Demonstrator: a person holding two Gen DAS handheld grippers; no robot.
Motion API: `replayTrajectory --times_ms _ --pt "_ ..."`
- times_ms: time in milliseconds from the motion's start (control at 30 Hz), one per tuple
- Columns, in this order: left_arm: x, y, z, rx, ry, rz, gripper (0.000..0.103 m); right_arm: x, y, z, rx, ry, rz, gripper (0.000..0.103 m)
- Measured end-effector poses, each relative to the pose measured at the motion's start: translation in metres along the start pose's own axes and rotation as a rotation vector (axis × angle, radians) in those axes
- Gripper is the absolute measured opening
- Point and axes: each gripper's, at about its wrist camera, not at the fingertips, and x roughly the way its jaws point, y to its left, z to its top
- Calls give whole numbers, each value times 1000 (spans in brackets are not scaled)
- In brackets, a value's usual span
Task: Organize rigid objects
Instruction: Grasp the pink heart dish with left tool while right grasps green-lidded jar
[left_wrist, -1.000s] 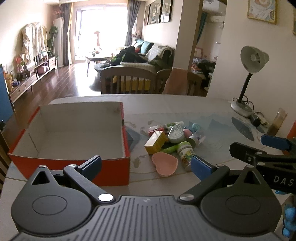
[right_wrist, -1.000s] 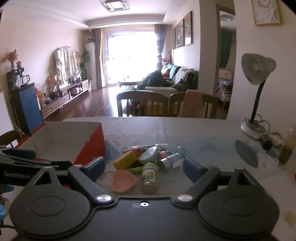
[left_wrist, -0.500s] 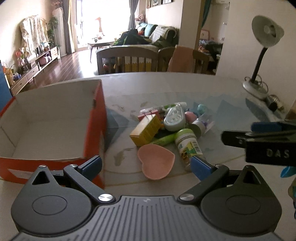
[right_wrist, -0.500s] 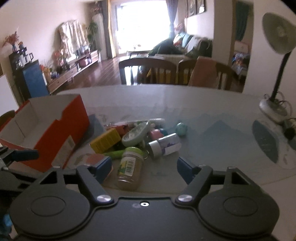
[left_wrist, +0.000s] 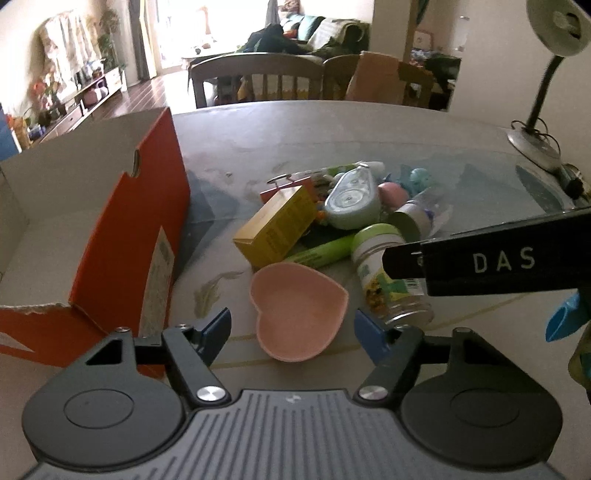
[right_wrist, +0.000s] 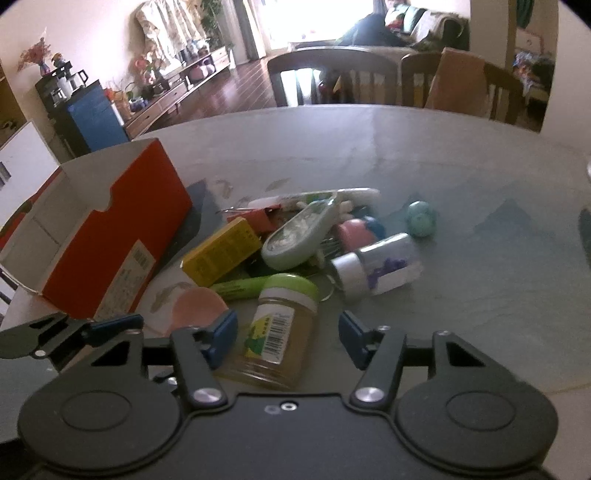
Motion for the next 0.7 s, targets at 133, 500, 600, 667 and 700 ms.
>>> replayTrajectory --times_ms 133,500,600,667,700 --pt "7 -2 1 -4 6 13 74 11 -1 5 -1 28 6 57" --pt "24 -9 12 -9 35 22 67 34 -8 7 61 96 44 44" --pt "23 -11 13 -9 36 28 66 35 -9 6 57 98 46 43" --pt "21 -12 12 -15 34 30 66 36 -11 3 61 100 50 43" --pt "21 -11 12 -17 34 29 65 36 -10 4 62 99 48 43"
